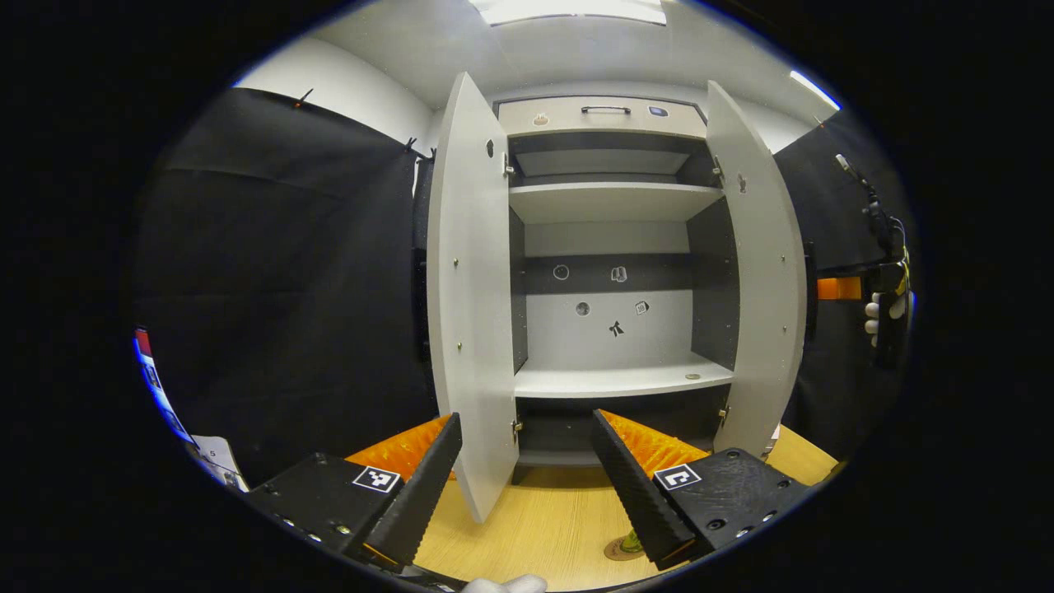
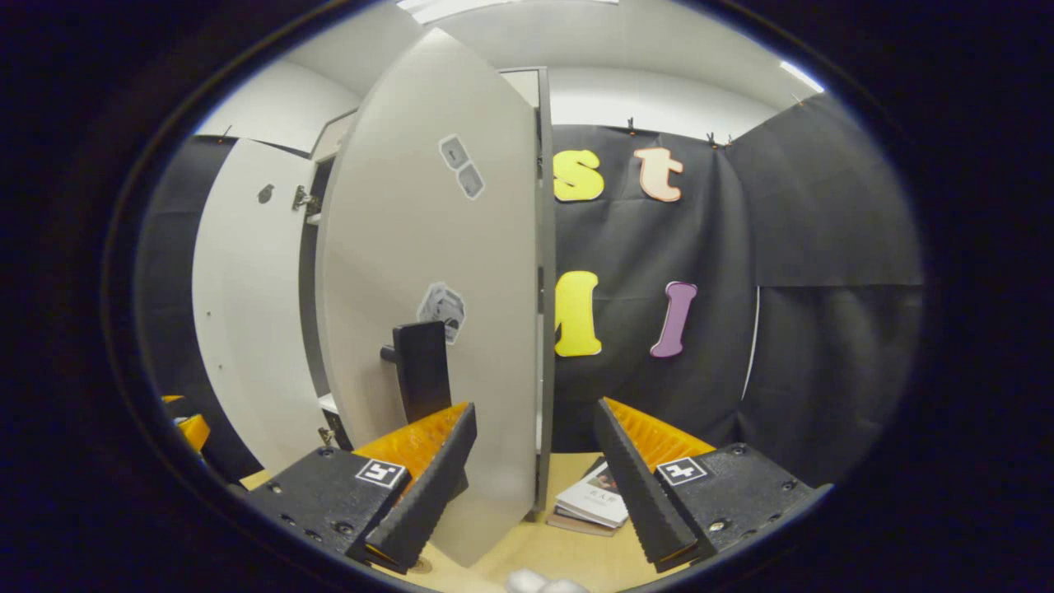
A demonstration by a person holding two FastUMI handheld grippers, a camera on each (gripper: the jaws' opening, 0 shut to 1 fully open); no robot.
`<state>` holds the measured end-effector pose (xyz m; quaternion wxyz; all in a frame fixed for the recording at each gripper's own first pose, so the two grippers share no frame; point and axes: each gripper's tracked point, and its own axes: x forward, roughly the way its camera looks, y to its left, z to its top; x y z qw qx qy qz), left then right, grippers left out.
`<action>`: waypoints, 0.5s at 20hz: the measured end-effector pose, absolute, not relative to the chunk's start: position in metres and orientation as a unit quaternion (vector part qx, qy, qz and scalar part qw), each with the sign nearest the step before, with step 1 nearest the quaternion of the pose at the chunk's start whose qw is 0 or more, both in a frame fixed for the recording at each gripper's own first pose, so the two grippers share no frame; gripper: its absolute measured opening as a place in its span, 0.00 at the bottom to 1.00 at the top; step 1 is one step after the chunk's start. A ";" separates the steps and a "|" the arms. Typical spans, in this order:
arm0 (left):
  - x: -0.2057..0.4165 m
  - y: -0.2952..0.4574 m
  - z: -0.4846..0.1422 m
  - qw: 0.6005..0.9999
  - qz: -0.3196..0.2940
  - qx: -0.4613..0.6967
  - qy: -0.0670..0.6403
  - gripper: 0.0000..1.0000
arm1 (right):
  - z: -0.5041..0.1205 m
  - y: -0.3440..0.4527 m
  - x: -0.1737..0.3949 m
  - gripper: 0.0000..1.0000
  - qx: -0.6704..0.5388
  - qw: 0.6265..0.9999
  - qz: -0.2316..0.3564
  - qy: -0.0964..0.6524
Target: Grasp the bottle in the cabinet with the left hand and place it on the coaster, then close the right door with the right hand and the left door with the left hand.
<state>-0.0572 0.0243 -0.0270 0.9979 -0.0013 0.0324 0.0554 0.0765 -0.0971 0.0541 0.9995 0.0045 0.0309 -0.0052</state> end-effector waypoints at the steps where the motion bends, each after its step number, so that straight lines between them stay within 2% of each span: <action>1: -0.057 0.025 -0.028 0.998 0.054 -0.003 0.032 0.96 | 0.055 -0.089 0.080 0.93 0.001 1.000 -0.002 0.030; 2: -0.057 0.027 -0.028 0.998 0.053 -0.004 0.031 0.96 | 0.055 -0.082 0.083 0.96 -0.003 1.000 0.002 0.029; 3: -0.057 0.028 -0.028 0.998 0.054 -0.005 0.031 0.96 | 0.055 -0.075 0.086 0.93 -0.006 1.000 0.006 0.028; 4: -0.058 0.030 -0.028 0.998 0.054 -0.007 0.030 0.96 | 0.055 -0.068 0.089 0.96 -0.009 1.000 0.010 0.026; 5: -0.057 0.033 -0.028 0.998 0.054 -0.008 0.030 0.96 | 0.056 -0.060 0.094 0.94 -0.011 0.999 0.016 0.025; 6: -0.057 0.036 -0.029 0.998 0.054 -0.009 0.029 0.96 | 0.055 -0.050 0.099 0.96 -0.013 0.999 0.025 0.026; 10: -0.057 0.046 -0.028 0.998 0.057 -0.007 0.030 0.96 | 0.046 -0.015 0.103 0.94 -0.013 0.997 0.063 0.037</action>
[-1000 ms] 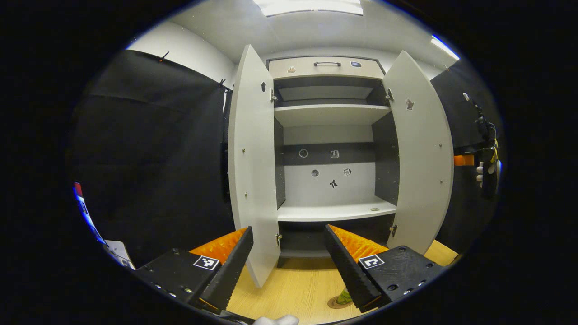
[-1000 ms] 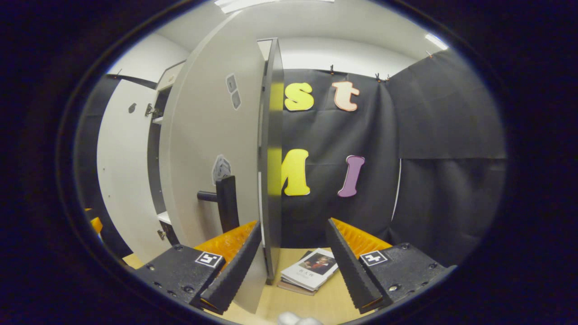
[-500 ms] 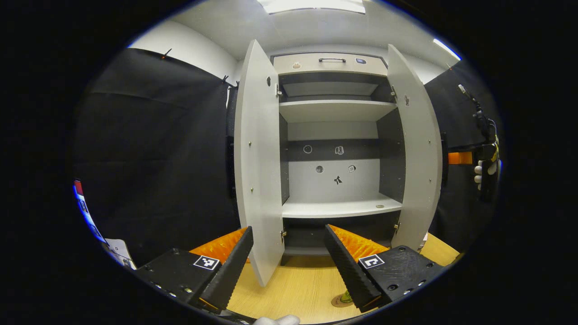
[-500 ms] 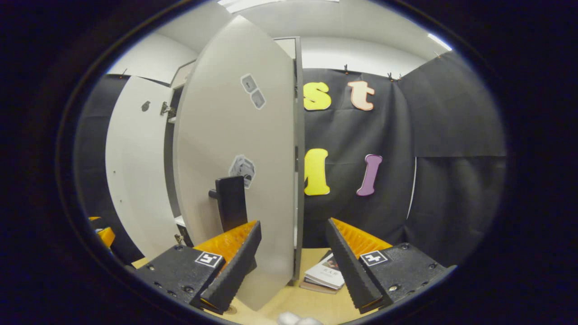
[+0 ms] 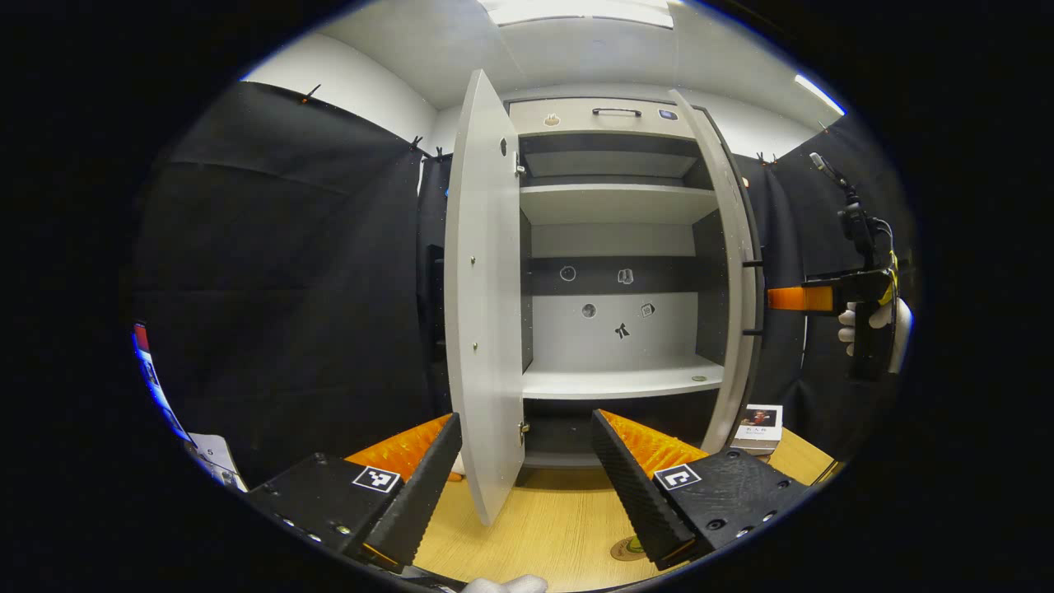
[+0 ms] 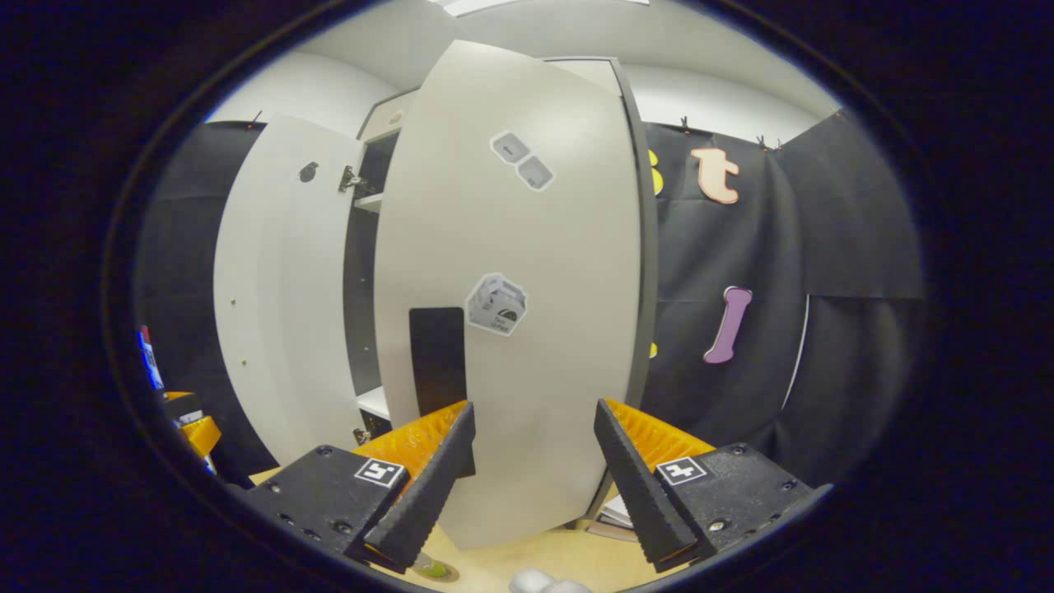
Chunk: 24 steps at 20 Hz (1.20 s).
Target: Grasp the bottle in the cabinet with the left hand and place it on the coaster, then close the right door with the right hand and the left door with the left hand.
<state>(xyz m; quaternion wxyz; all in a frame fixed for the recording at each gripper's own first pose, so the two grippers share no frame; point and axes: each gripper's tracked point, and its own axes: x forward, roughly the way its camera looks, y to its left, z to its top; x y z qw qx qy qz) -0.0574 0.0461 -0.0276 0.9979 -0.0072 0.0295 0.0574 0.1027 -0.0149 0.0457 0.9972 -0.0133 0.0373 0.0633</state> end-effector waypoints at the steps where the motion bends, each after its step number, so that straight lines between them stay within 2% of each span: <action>1: -0.056 0.049 -0.028 0.998 0.059 -0.007 0.030 0.96 | 0.047 -0.010 0.100 0.96 -0.014 0.997 0.068 0.033; 9: -0.045 0.068 -0.031 0.998 0.051 -0.016 0.032 0.96 | 0.039 -0.016 0.076 0.95 -0.025 0.998 0.055 0.029; 14: -0.027 0.104 -0.027 0.998 0.062 -0.004 0.027 0.96 | 0.010 -0.029 0.048 0.96 -0.030 0.998 0.031 0.053; 19: -0.009 0.169 -0.010 0.995 0.101 -0.001 0.009 0.96 | -0.020 -0.037 0.018 0.97 -0.031 0.996 0.000 0.088; 24: 0.020 0.235 -0.003 0.987 0.159 -0.005 0.014 0.97 | -0.040 -0.040 -0.001 0.95 -0.029 0.993 0.000 0.116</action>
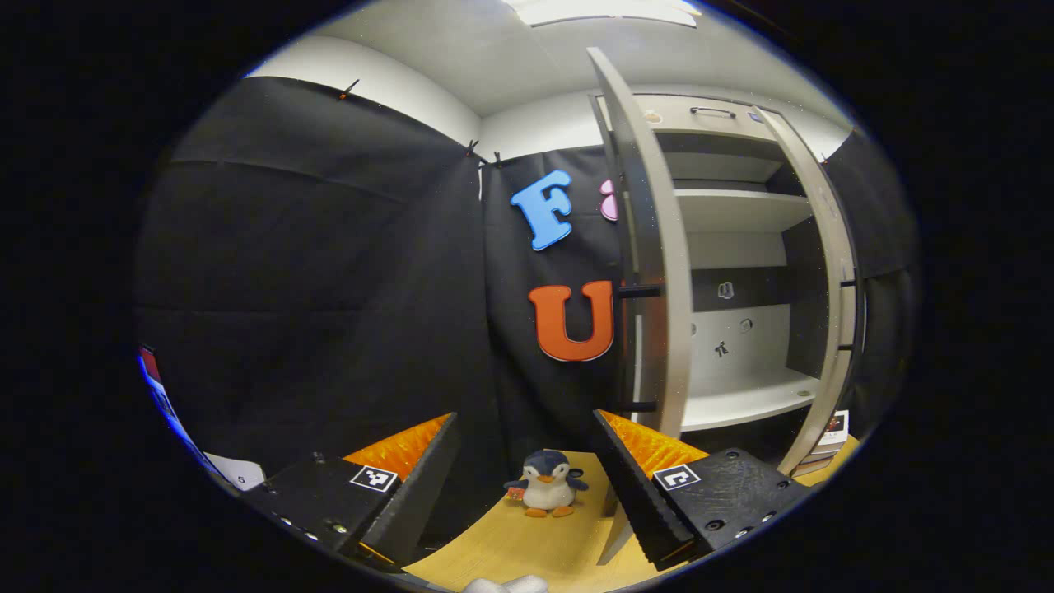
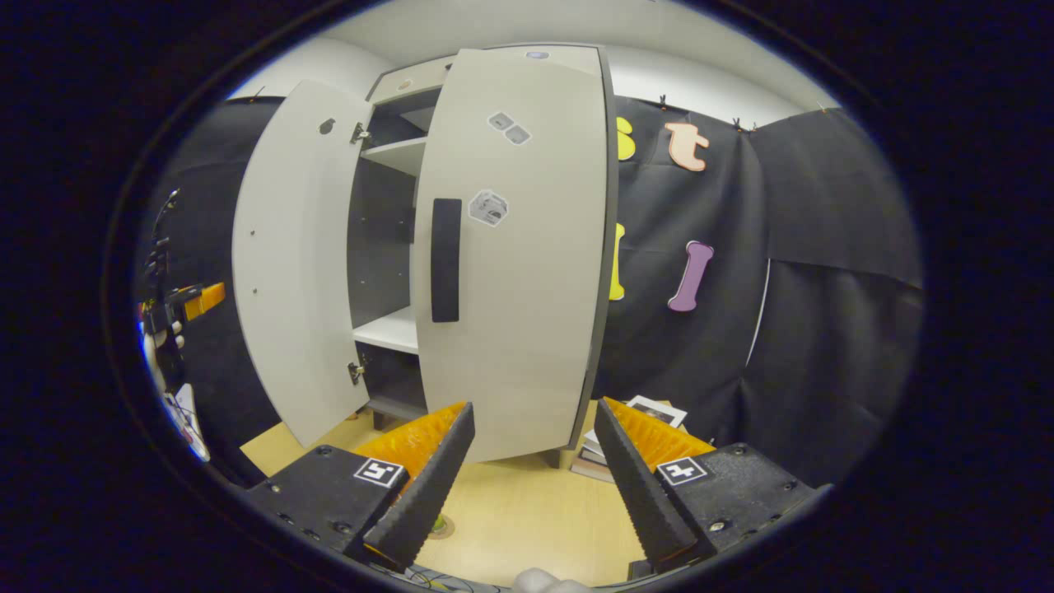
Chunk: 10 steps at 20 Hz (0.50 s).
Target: Grasp the bottle in the cabinet with the left hand and place it on the coaster, then close the right door with the right hand and the left door with the left hand.
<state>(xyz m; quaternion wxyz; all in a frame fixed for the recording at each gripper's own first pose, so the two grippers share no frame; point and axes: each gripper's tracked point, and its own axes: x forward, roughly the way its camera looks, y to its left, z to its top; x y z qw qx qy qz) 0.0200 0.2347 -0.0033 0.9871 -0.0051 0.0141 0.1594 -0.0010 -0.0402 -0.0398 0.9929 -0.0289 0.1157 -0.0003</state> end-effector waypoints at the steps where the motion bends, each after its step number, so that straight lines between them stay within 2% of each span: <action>1: 0.024 0.242 -0.002 0.985 0.169 -0.013 0.013 0.97 | -0.040 -0.040 -0.003 0.97 -0.026 0.993 0.002 0.118; 4: 0.035 0.251 0.002 0.983 0.181 -0.020 0.007 1.00 | -0.035 -0.048 -0.010 0.97 -0.027 0.993 -0.001 0.117; 5: 0.040 0.251 0.004 0.983 0.180 -0.020 0.007 0.90 | -0.033 -0.051 -0.013 0.97 -0.030 0.993 -0.005 0.115; 8: 0.053 0.248 0.013 0.985 0.173 -0.019 0.002 1.00 | -0.035 -0.058 -0.018 0.97 -0.024 0.993 -0.010 0.116; 9: 0.057 0.244 0.015 0.986 0.168 -0.019 0.001 0.95 | -0.035 -0.059 -0.020 0.97 -0.021 0.993 -0.009 0.118; 10: 0.062 0.237 0.016 0.987 0.159 -0.019 0.003 0.95 | -0.035 -0.060 -0.021 0.97 -0.021 0.993 -0.010 0.118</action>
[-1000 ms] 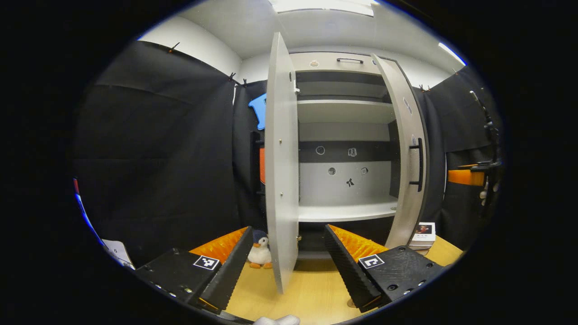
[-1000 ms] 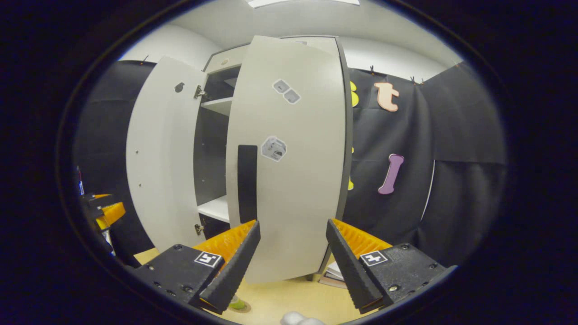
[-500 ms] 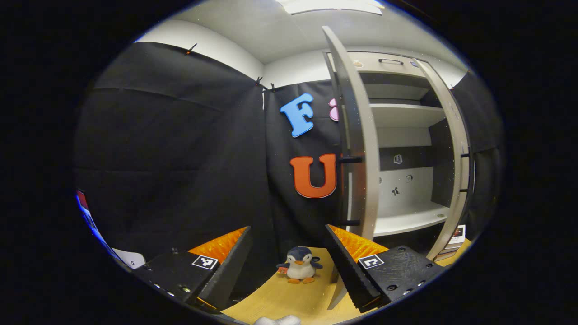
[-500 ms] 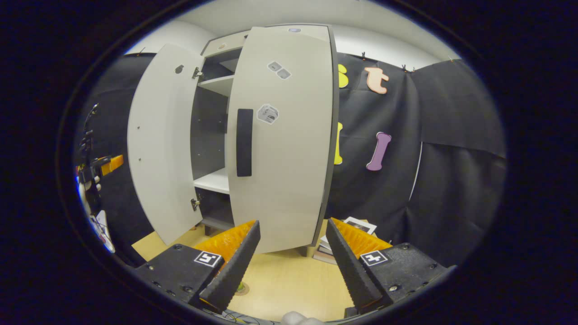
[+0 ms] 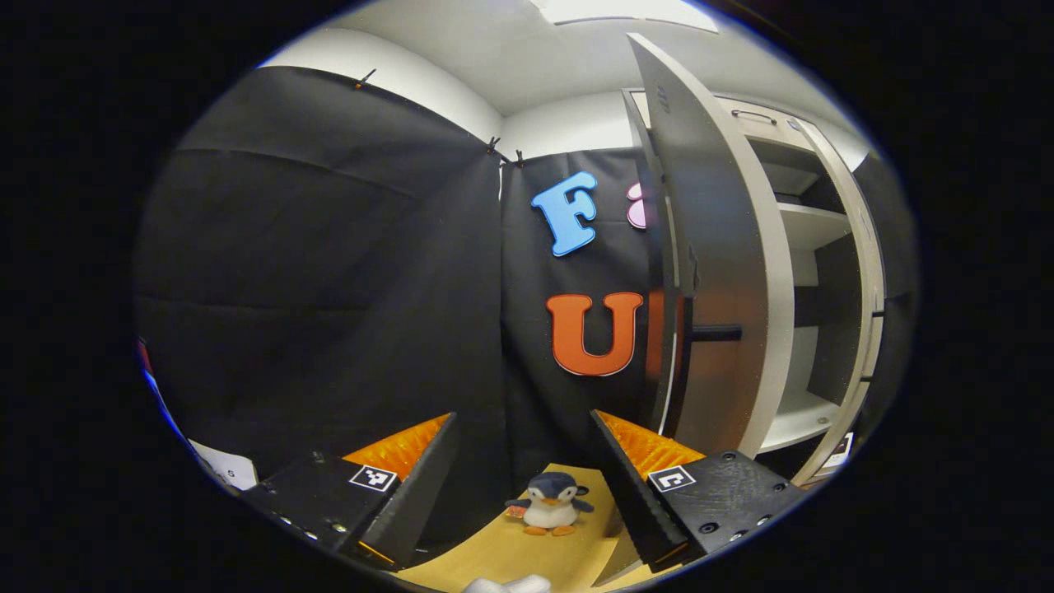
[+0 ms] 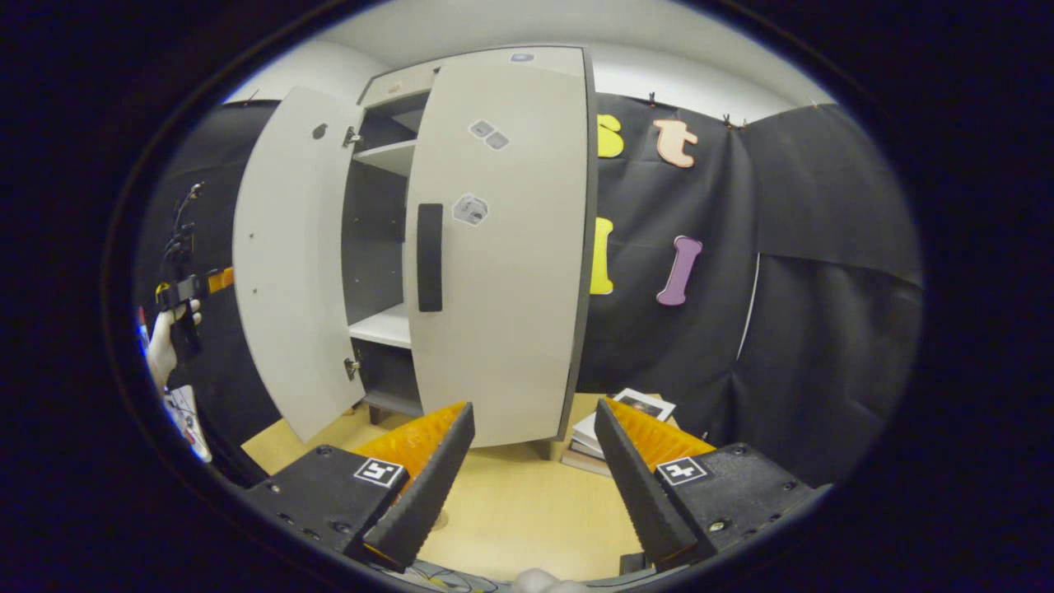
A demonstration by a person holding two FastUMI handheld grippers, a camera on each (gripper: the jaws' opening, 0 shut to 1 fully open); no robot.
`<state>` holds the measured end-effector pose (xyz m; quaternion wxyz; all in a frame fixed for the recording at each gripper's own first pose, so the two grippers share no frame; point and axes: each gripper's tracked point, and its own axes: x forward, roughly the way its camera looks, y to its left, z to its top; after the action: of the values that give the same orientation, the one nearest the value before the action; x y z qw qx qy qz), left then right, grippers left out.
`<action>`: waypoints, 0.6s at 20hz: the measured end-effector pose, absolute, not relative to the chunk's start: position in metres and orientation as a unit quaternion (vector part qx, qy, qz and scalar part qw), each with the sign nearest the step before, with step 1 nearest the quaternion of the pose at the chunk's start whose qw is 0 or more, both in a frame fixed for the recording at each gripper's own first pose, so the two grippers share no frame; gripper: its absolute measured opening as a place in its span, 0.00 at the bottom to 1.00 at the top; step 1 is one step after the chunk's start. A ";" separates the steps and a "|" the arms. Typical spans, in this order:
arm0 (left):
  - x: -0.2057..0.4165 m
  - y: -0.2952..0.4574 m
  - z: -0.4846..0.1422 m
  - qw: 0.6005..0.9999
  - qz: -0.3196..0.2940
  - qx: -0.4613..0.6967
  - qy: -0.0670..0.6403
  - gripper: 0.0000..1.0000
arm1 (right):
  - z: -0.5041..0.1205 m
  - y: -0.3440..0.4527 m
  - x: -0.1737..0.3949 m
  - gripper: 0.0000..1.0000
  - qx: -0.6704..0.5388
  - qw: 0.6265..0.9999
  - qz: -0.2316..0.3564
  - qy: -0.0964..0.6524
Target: Grasp the bottle in the cabinet with the left hand and place it on the coaster, then close the right door with the right hand and the left door with the left hand.
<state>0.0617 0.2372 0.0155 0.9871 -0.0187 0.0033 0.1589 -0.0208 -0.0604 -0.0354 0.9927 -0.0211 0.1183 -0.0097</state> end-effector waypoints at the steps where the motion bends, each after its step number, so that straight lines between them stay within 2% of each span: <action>1: 0.059 0.237 0.017 0.986 0.167 -0.008 0.006 0.99 | -0.036 -0.062 -0.021 0.97 -0.021 0.993 -0.010 0.119; 2: 0.059 0.236 0.021 0.985 0.172 0.005 0.002 0.92 | -0.036 -0.063 -0.021 0.97 -0.019 0.993 -0.008 0.119; 3: 0.058 0.233 0.023 0.984 0.175 0.014 -0.002 0.91 | -0.035 -0.063 -0.021 0.95 -0.018 0.993 -0.006 0.118; 10: 0.053 0.216 0.039 0.984 0.177 0.026 -0.023 0.90 | -0.035 -0.069 -0.020 0.97 -0.012 0.993 0.006 0.119; 11: 0.051 0.215 0.039 0.984 0.177 0.027 -0.021 0.94 | -0.035 -0.070 -0.021 0.97 -0.012 0.993 0.007 0.119; 12: 0.051 0.214 0.040 0.984 0.176 0.029 -0.021 0.88 | -0.035 -0.072 -0.022 0.97 -0.011 0.993 0.008 0.118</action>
<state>0.0506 0.2137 0.0398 0.9838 0.0287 -0.0211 0.1758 -0.0215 -0.0717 -0.0350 0.9929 -0.0112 0.1181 0.0080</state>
